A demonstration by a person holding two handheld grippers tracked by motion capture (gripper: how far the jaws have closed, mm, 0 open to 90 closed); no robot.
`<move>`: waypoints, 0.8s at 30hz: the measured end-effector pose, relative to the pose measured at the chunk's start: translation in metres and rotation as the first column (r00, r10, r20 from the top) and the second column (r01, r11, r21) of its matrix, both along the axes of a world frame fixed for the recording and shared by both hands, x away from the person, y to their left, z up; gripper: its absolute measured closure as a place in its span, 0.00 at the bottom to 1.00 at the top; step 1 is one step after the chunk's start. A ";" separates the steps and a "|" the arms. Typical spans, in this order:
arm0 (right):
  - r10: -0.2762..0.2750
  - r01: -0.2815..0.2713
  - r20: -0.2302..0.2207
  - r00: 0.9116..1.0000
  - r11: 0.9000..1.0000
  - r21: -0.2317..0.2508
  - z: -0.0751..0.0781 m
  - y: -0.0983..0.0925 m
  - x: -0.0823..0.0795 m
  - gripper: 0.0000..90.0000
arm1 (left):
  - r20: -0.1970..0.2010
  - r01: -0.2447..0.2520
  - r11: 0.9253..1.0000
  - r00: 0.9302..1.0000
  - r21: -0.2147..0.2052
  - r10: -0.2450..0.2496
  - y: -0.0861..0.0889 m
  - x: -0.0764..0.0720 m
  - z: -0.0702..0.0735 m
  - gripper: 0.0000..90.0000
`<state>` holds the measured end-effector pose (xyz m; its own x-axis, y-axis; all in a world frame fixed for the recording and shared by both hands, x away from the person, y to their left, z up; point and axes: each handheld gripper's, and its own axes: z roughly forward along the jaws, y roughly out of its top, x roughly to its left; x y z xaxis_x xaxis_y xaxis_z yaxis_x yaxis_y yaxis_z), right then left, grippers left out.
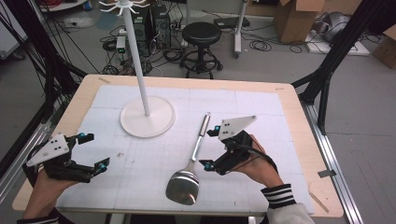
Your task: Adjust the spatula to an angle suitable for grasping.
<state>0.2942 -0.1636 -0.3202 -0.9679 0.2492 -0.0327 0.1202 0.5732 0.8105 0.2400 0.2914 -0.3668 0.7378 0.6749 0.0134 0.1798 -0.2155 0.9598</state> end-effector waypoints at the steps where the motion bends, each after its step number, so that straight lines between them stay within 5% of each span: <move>1: 0.007 -0.007 -0.012 1.000 1.000 -0.010 -0.001 0.005 0.001 0.07 | -0.001 0.000 1.000 1.000 0.000 0.000 0.000 0.000 0.000 0.02; 11: 0.085 -0.097 -0.110 0.990 0.990 -0.106 -0.014 0.046 0.004 0.55 | -0.011 -0.002 1.000 1.000 0.001 0.002 0.001 0.000 -0.002 0.02; 24: 0.115 -0.142 -0.139 0.984 0.970 -0.199 -0.030 0.080 0.003 0.88 | -0.011 0.000 1.000 1.000 0.005 0.000 0.000 0.001 -0.003 0.02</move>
